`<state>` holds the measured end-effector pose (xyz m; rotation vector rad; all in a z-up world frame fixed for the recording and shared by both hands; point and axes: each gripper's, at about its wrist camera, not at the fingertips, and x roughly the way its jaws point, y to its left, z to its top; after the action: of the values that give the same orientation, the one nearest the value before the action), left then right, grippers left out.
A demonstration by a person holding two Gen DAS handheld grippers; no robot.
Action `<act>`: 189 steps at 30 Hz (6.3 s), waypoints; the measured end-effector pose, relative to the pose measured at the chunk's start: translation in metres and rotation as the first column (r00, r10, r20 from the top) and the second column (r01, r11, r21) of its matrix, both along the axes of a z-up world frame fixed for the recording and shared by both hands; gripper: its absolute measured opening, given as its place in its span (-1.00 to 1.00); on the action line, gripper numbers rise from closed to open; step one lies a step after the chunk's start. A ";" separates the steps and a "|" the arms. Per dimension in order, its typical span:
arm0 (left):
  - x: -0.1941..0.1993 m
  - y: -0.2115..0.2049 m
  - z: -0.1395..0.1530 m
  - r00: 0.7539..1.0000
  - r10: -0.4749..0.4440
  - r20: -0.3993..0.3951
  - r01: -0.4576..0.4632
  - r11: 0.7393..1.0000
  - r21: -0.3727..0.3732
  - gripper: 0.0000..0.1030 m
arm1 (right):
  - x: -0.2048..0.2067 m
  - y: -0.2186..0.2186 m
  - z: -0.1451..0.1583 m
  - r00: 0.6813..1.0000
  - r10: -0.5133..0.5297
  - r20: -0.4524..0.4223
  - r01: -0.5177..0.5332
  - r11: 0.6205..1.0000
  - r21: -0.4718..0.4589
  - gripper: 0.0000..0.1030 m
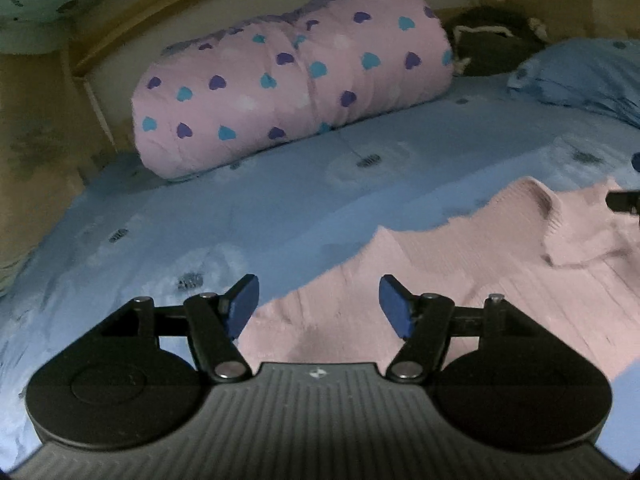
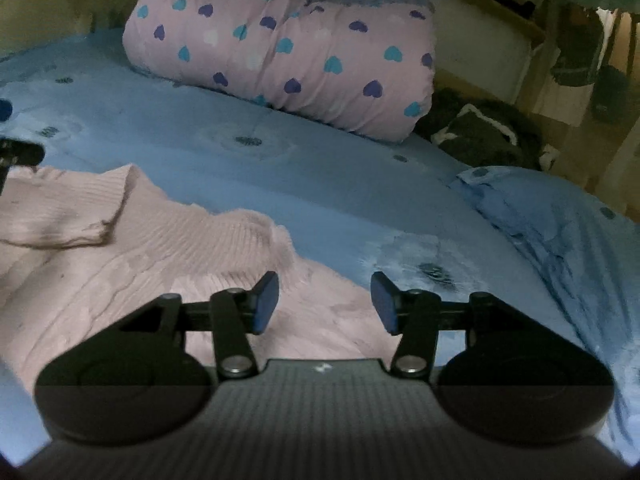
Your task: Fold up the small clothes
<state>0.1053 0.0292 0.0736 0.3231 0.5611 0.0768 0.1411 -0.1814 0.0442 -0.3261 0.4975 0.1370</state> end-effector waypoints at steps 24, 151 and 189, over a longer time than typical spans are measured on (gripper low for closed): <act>0.010 0.009 -0.042 0.996 -0.086 -0.036 0.084 0.995 -0.050 -0.70 | 0.006 -0.025 -0.027 0.971 0.198 -0.135 -0.188 0.979 0.078 -0.72; -0.046 0.083 -0.027 0.951 0.145 -0.271 -0.218 0.941 -0.259 1.00 | -0.067 -0.069 -0.076 0.896 -0.362 -0.258 0.407 0.437 0.802 0.65; -0.035 0.107 -0.033 0.933 0.129 -0.335 -0.267 0.873 -0.408 1.00 | -0.052 -0.072 -0.087 0.853 -0.457 -0.251 0.435 0.360 0.825 -0.31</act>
<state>0.0700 0.1360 0.0405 -0.1833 0.8925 0.0976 0.0894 -0.2531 -0.0425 0.8464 0.4189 -0.1717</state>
